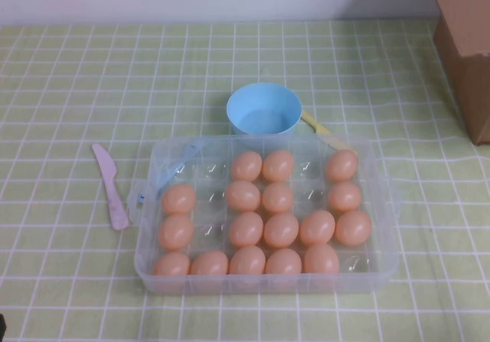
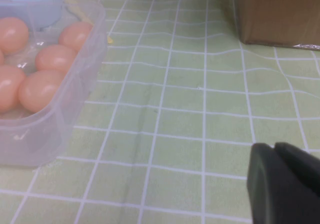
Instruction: Take an egg out of the egg box
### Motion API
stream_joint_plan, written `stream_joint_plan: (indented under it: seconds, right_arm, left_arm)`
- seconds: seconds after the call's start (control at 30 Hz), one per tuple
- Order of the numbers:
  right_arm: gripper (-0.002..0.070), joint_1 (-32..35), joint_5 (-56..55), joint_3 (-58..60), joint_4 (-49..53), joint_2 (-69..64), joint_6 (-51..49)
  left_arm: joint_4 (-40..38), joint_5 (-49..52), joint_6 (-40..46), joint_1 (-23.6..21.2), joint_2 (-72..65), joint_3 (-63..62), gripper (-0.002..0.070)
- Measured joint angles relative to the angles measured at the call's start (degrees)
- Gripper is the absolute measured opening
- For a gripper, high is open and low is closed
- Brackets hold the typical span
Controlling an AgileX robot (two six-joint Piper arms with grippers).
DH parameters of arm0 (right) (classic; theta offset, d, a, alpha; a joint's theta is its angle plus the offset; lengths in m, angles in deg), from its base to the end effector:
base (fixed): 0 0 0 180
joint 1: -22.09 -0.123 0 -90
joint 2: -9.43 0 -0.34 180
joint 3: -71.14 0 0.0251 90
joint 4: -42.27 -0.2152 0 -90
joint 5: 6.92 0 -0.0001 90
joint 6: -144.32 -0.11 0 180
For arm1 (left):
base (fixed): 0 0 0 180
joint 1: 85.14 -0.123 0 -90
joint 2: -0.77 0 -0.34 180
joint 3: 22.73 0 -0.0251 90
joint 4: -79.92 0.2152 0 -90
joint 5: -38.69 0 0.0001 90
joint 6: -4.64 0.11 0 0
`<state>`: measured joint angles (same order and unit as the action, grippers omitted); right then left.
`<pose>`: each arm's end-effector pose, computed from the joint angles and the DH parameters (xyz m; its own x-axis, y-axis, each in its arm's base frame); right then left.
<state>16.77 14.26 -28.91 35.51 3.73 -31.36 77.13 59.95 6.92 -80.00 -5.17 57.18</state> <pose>-0.0208 0.0028 0.1665 -0.2905 0.0077 -0.9568 -0.1232 0.9913 0.0454 -0.0203 -0.0001 0.1664 -0.2932 0.0208 -0.9558 0.1047 0.9944 -0.0105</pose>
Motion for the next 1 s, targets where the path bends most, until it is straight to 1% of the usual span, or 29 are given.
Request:
stream_joint_plan:
  seconds: [0.27,0.4,0.47,0.6,0.67,0.77,0.9,1.0]
  right_arm:
    - [-0.0017,0.0,0.0,0.0,0.0,0.0,0.0]
    - [-0.0017,0.0,0.0,0.0,0.0,0.0,0.0]
    - [-0.0017,0.0,0.0,0.0,0.0,0.0,0.0]
    - [-0.0017,0.0,0.0,0.0,0.0,0.0,0.0]
    - [-0.0017,0.0,0.0,0.0,0.0,0.0,0.0]
    - [-0.0017,0.0,0.0,0.0,0.0,0.0,0.0]
    - [-0.0017,0.0,0.0,0.0,0.0,0.0,0.0]
    - [-0.0017,0.0,0.0,0.0,0.0,0.0,0.0]
  left_arm:
    - [-0.24,0.0,0.0,0.0,0.0,0.0,-0.0004]
    - [-1.34,-1.85,-0.13,0.0,0.0,0.0,-0.0004]
    - [-4.56,-4.02,-1.96,0.0,0.0,0.0,-0.0004]
    - [-21.28,-12.39,-11.84,0.0,0.0,0.0,-0.0004]
    - [-26.88,-16.03,-13.85,0.0,0.0,0.0,-0.0004]
    - [-30.21,-18.85,-12.67,0.0,0.0,0.0,-0.0004]
    - [-31.03,-19.39,-6.83,0.0,0.0,0.0,-0.0004]
    - [-31.16,-19.48,-4.71,0.0,0.0,0.0,-0.0004]
